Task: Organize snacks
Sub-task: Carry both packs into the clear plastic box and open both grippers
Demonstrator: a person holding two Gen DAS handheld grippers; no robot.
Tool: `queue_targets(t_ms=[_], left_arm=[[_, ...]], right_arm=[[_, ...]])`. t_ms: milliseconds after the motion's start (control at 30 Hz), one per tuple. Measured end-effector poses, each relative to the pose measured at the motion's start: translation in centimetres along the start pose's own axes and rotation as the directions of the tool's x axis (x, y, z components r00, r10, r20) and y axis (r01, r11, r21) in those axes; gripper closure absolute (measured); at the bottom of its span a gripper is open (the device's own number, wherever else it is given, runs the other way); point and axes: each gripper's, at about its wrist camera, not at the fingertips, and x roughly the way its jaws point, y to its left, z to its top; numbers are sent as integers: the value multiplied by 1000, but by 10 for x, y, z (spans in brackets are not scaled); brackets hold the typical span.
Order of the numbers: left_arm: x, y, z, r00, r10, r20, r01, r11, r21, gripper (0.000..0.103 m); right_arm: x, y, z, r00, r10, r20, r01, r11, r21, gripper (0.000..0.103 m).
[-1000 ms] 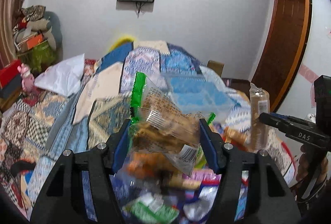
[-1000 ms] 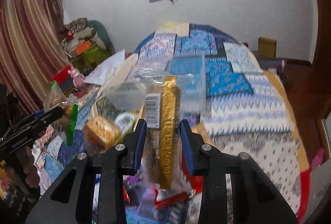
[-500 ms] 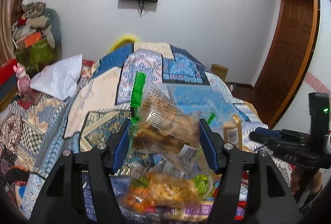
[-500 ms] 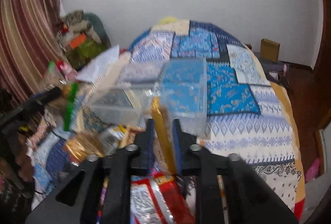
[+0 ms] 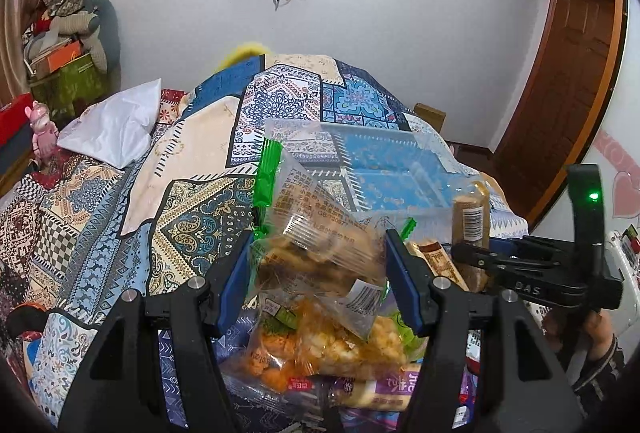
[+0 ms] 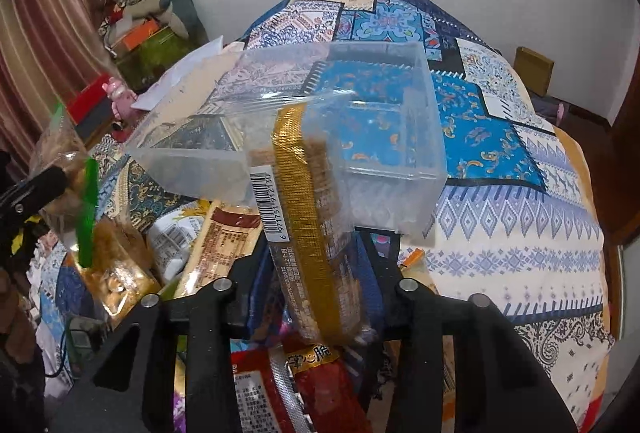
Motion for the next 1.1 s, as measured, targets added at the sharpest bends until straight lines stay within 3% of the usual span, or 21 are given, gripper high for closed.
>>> queue_targets(t_ms=[300,533,800,1100], left_arm=[[5,-5,38,999,-9,43,9,1000,1,40],[45,-6,73,1000,-26,6,26,1000,-1,40],[104,-1,86,994,12,-108,-11,1000,6,40],[140,-2,80,979,7,-204,-1,1000,30,39]], right_arm=[[-53,15,33,990,48,134,-44,998,-36,68],[-52,14,75,980,41,193,-35,999,-37,68],[-10,-1,99,989,5,151,-3,1000,-14,68],[46,-3,87,999,-17,-32,15,998,-56,68]])
